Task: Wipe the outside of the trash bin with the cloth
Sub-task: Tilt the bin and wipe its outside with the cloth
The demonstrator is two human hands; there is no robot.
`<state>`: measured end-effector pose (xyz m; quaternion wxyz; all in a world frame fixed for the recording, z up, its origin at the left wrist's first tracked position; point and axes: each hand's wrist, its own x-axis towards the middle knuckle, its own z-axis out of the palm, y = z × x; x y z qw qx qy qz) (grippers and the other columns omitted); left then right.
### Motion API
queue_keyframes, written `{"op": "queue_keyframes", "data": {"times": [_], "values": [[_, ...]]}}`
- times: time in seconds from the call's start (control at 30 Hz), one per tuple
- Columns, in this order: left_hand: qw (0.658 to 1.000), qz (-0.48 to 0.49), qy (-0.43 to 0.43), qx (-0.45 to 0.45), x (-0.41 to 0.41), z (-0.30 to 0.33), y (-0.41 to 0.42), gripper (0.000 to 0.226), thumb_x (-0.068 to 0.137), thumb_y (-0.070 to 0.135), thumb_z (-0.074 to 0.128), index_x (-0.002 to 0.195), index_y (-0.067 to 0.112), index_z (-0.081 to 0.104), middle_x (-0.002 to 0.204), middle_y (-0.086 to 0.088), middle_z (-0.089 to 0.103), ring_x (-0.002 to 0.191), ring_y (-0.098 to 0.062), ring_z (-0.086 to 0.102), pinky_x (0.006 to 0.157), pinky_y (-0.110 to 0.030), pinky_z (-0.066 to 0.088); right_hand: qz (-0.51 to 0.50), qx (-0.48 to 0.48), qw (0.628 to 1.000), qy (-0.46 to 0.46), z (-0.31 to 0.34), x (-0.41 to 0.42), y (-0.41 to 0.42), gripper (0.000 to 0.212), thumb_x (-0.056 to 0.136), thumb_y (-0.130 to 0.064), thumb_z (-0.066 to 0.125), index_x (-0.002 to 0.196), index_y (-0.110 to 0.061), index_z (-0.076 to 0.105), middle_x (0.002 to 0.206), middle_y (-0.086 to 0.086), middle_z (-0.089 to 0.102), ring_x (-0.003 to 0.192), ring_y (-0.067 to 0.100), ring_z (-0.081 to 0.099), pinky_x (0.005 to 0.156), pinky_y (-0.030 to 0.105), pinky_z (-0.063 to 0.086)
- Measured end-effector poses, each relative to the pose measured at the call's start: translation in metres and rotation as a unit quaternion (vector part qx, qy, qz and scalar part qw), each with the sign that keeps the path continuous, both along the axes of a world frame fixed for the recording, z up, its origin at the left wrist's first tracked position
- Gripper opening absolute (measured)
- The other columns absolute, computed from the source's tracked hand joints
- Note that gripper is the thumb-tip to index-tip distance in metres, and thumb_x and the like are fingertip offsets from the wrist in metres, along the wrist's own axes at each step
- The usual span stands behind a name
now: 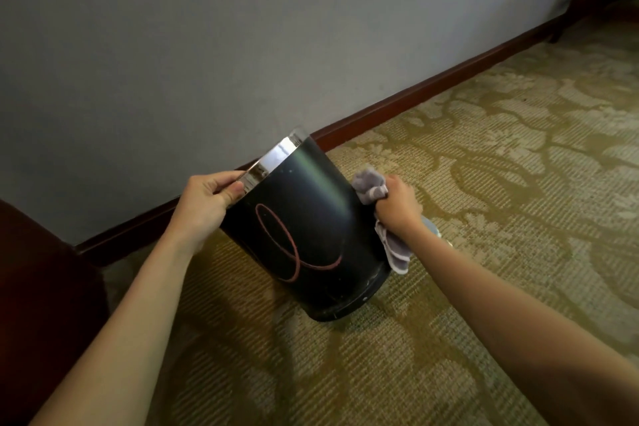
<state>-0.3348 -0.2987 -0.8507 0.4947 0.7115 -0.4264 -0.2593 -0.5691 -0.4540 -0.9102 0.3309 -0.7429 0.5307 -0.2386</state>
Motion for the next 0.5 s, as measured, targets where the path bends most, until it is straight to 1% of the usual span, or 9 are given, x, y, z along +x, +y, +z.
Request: {"op": "queue_keyframes", "data": {"times": [0.03, 0.07, 0.1, 0.13, 0.17, 0.27, 0.4, 0.47, 0.5], "values": [[1.000, -0.002, 0.000, 0.002, 0.001, -0.001, 0.002, 0.048, 0.092, 0.011, 0.054, 0.075, 0.053, 0.070, 0.084, 0.025, 0.071, 0.080, 0.010, 0.064, 0.067, -0.017, 0.044, 0.006, -0.007, 1.000, 0.001, -0.004, -0.003, 0.003, 0.035, 0.080, -0.003, 0.039, 0.085, -0.033, 0.055, 0.104, 0.000, 0.052, 0.107, 0.036, 0.046, 0.091, 0.063, 0.036], [1.000, -0.006, 0.001, 0.004, 0.003, -0.002, 0.004, 0.049, 0.092, 0.011, 0.054, 0.075, 0.054, 0.070, 0.085, 0.024, 0.071, 0.080, 0.010, 0.064, 0.068, -0.018, 0.044, 0.007, -0.013, 1.000, 0.002, -0.007, -0.004, 0.006, 0.043, 0.080, -0.003, 0.038, 0.100, -0.034, 0.059, 0.114, 0.001, 0.052, 0.111, 0.035, 0.043, 0.093, 0.064, 0.033], [1.000, -0.008, 0.001, 0.007, 0.004, -0.003, 0.006, 0.047, 0.092, 0.012, 0.054, 0.077, 0.054, 0.070, 0.086, 0.023, 0.072, 0.082, 0.009, 0.064, 0.069, -0.019, 0.045, 0.004, -0.016, 1.000, 0.003, -0.008, -0.004, 0.008, 0.053, 0.080, -0.002, 0.036, 0.116, -0.035, 0.056, 0.124, 0.000, 0.049, 0.114, 0.034, 0.038, 0.093, 0.065, 0.030], [1.000, -0.009, 0.001, 0.011, 0.005, -0.004, 0.008, 0.045, 0.091, 0.013, 0.055, 0.079, 0.054, 0.070, 0.088, 0.022, 0.072, 0.083, 0.008, 0.065, 0.072, -0.022, 0.045, 0.003, -0.018, 1.000, 0.005, -0.008, -0.004, 0.012, 0.062, 0.079, -0.001, 0.034, 0.128, -0.037, 0.049, 0.130, -0.002, 0.045, 0.115, 0.032, 0.035, 0.093, 0.065, 0.028], [1.000, -0.009, 0.000, 0.015, 0.007, -0.005, 0.010, 0.043, 0.091, 0.014, 0.055, 0.081, 0.053, 0.070, 0.089, 0.021, 0.072, 0.085, 0.007, 0.065, 0.074, -0.023, 0.046, 0.008, -0.025, 1.000, 0.002, -0.007, -0.004, 0.016, 0.068, 0.078, 0.000, 0.033, 0.133, -0.038, 0.044, 0.134, -0.004, 0.042, 0.115, 0.030, 0.032, 0.092, 0.063, 0.028], [1.000, -0.011, -0.008, 0.021, 0.011, -0.009, 0.015, 0.039, 0.090, 0.016, 0.056, 0.084, 0.052, 0.071, 0.091, 0.020, 0.073, 0.088, 0.004, 0.065, 0.076, -0.025, 0.045, 0.034, -0.071, 0.996, -0.031, 0.004, 0.000, 0.032, 0.077, 0.073, 0.005, 0.034, 0.138, -0.037, 0.041, 0.138, -0.007, 0.039, 0.110, 0.025, 0.031, 0.089, 0.050, 0.023], [0.999, -0.033, -0.016, 0.010, 0.008, -0.009, 0.016, 0.043, 0.091, 0.012, 0.056, 0.084, 0.051, 0.071, 0.090, 0.021, 0.073, 0.089, 0.003, 0.066, 0.076, -0.024, 0.045, 0.061, -0.114, 0.988, -0.080, 0.031, 0.024, 0.045, 0.079, 0.072, 0.008, 0.035, 0.137, -0.037, 0.043, 0.137, -0.010, 0.041, 0.113, 0.021, 0.031, 0.098, 0.051, 0.018], [0.999, -0.042, -0.020, 0.006, 0.005, -0.008, 0.015, 0.044, 0.091, 0.010, 0.056, 0.085, 0.051, 0.071, 0.091, 0.021, 0.072, 0.090, 0.003, 0.066, 0.076, -0.022, 0.046, 0.055, -0.120, 0.988, -0.086, 0.042, 0.036, 0.036, 0.076, 0.074, 0.007, 0.036, 0.135, -0.037, 0.046, 0.135, -0.009, 0.044, 0.113, 0.022, 0.034, 0.097, 0.049, 0.021], [0.999, -0.047, -0.019, 0.006, 0.003, -0.007, 0.014, 0.044, 0.091, 0.010, 0.056, 0.085, 0.051, 0.071, 0.093, 0.020, 0.073, 0.092, 0.001, 0.066, 0.076, -0.022, 0.046, 0.048, -0.111, 0.989, -0.083, 0.046, 0.039, 0.026, 0.072, 0.075, 0.005, 0.037, 0.133, -0.035, 0.048, 0.133, -0.006, 0.046, 0.114, 0.025, 0.037, 0.099, 0.051, 0.025]]}}
